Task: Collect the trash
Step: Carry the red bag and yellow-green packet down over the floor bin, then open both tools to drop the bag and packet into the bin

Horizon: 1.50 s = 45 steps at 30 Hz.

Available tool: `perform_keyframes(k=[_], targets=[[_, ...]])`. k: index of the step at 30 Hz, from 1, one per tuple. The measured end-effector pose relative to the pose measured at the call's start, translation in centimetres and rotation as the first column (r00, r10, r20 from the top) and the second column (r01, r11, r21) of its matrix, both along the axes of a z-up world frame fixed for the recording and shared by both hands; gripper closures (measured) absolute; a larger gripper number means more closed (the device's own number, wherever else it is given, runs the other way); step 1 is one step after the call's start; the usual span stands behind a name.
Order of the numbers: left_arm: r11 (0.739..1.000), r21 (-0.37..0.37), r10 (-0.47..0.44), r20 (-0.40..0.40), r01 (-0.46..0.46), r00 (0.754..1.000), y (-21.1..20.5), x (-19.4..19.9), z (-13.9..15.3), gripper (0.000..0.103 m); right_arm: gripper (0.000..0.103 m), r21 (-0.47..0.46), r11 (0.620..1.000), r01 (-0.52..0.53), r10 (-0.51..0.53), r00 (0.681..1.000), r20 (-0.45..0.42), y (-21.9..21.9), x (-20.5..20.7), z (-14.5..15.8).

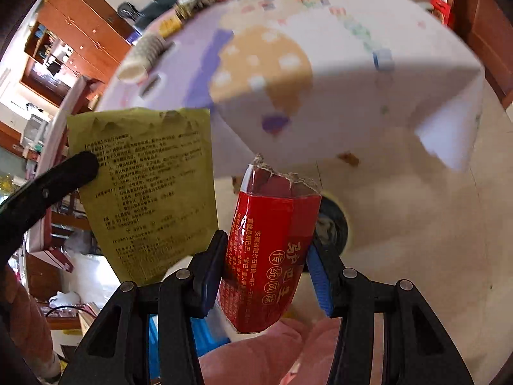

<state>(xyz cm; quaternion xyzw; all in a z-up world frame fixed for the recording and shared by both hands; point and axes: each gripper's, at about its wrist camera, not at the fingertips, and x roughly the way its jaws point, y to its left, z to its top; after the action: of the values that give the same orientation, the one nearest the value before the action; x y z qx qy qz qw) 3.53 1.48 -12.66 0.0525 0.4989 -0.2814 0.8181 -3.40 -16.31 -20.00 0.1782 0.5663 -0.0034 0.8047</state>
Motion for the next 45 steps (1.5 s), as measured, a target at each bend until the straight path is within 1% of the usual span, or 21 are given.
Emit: perform_keyframes(k=[1,2,4,7,8,10,11,13,16,19,21,22,24,25,26,28,32,35,37,41,45], targets=[[1.000,0.006,-0.004,-0.014,0.004,1.000,-0.3,-0.5,-1.3,0.103,0.054,-0.002,1.000,0.000,0.000,1.000,-0.011,-0.1,-0.2,-1.4],[1.000,0.014,-0.007,-0.018,0.008,1.000,-0.5,-0.6,-2.4,0.103,0.054,-0.008,1.000,0.000,0.000,1.000,-0.020,-0.2,-0.2,-2.4],[1.000,0.022,-0.012,-0.019,0.013,1.000,-1.0,-1.1,-4.7,0.103,0.054,-0.015,1.000,-0.004,0.004,0.999,-0.039,-0.6,-0.3,-5.4],[0.999,0.039,0.000,-0.020,0.001,1.000,-1.7,-1.3,-9.4,0.103,0.054,-0.028,0.999,-0.015,0.013,0.998,-0.056,-1.1,0.0,-10.4],[0.999,0.044,0.010,-0.028,-0.008,1.000,-1.9,-1.3,-11.3,0.103,0.054,-0.030,0.999,-0.018,0.016,0.998,-0.056,-1.2,0.1,-11.5],[0.997,0.069,0.028,-0.032,-0.025,0.999,-2.5,-1.2,-15.5,0.103,0.054,-0.046,0.999,-0.029,0.027,0.998,-0.050,-1.6,0.3,-15.3],[0.996,0.082,0.031,-0.029,-0.029,0.999,-2.7,-1.1,-17.0,0.103,0.054,-0.048,0.998,-0.032,0.029,0.998,-0.051,-1.8,0.5,-16.7],[0.993,0.114,0.034,-0.039,-0.030,0.999,-3.4,-0.9,-21.5,0.103,0.054,-0.048,0.998,-0.033,0.030,0.998,-0.059,-2.1,0.8,-20.3],[0.990,0.141,0.039,-0.050,-0.031,0.998,-4.0,-0.5,-26.6,0.103,0.052,-0.043,0.998,-0.035,0.032,0.997,-0.070,-2.6,1.7,-24.6],[0.987,0.157,0.040,-0.042,-0.033,0.998,-4.2,-0.5,-30.0,0.103,0.049,-0.030,0.999,-0.031,0.029,0.996,-0.079,-2.8,2.4,-28.0],[0.985,0.168,0.037,-0.045,-0.028,0.998,-4.3,-0.6,-31.4,0.103,0.045,-0.029,0.999,-0.023,0.021,0.996,-0.088,-2.9,2.3,-29.7],[0.983,0.181,0.033,-0.056,-0.023,0.998,-4.3,-0.7,-32.3,0.101,0.044,-0.030,0.999,-0.021,0.018,0.995,-0.093,-2.9,2.3,-30.3],[0.979,0.202,0.033,-0.071,-0.019,0.997,-4.4,-0.6,-33.2,0.090,0.043,-0.026,1.000,-0.013,0.010,0.993,-0.116,-3.1,2.2,-31.8],[0.977,0.210,0.037,-0.079,-0.020,0.996,-4.2,-0.9,-33.6,0.077,0.043,-0.023,1.000,-0.008,0.005,0.992,-0.127,-3.3,2.3,-32.2],[0.977,0.212,0.045,-0.079,-0.027,0.996,-4.2,-0.9,-33.7,0.063,0.043,-0.013,1.000,0.000,-0.002,0.991,-0.132,-3.6,2.4,-32.4],[0.975,0.218,0.063,-0.062,-0.048,0.996,-4.0,-1.0,-33.5,0.057,0.043,-0.010,1.000,0.015,-0.016,0.993,-0.117,-3.5,2.1,-32.2],[0.969,0.232,0.095,-0.051,-0.080,0.994,-3.5,-1.3,-32.0,0.057,0.043,-0.028,0.999,0.015,-0.017,0.996,-0.085,-3.7,2.0,-30.4],[0.966,0.229,0.131,-0.044,-0.117,0.990,-3.0,-1.5,-29.6,0.057,0.043,-0.031,0.999,0.010,-0.012,0.998,-0.069,-3.9,1.9,-27.7],[0.965,0.217,0.162,-0.040,-0.150,0.986,-2.4,-2.0,-27.3,0.057,0.043,-0.030,1.000,0.006,-0.007,0.999,-0.050,-4.1,1.5,-25.8],[0.958,0.219,0.197,-0.036,-0.185,0.980,-2.0,-2.5,-22.7,0.057,0.043,-0.027,1.000,-0.006,0.005,1.000,-0.027,-4.3,0.6,-20.7],[0.955,0.212,0.220,-0.036,-0.208,0.975,-1.8,-3.1,-17.3,0.057,0.043,-0.010,1.000,-0.028,0.028,1.000,0.001,-4.0,-0.4,-14.4]])
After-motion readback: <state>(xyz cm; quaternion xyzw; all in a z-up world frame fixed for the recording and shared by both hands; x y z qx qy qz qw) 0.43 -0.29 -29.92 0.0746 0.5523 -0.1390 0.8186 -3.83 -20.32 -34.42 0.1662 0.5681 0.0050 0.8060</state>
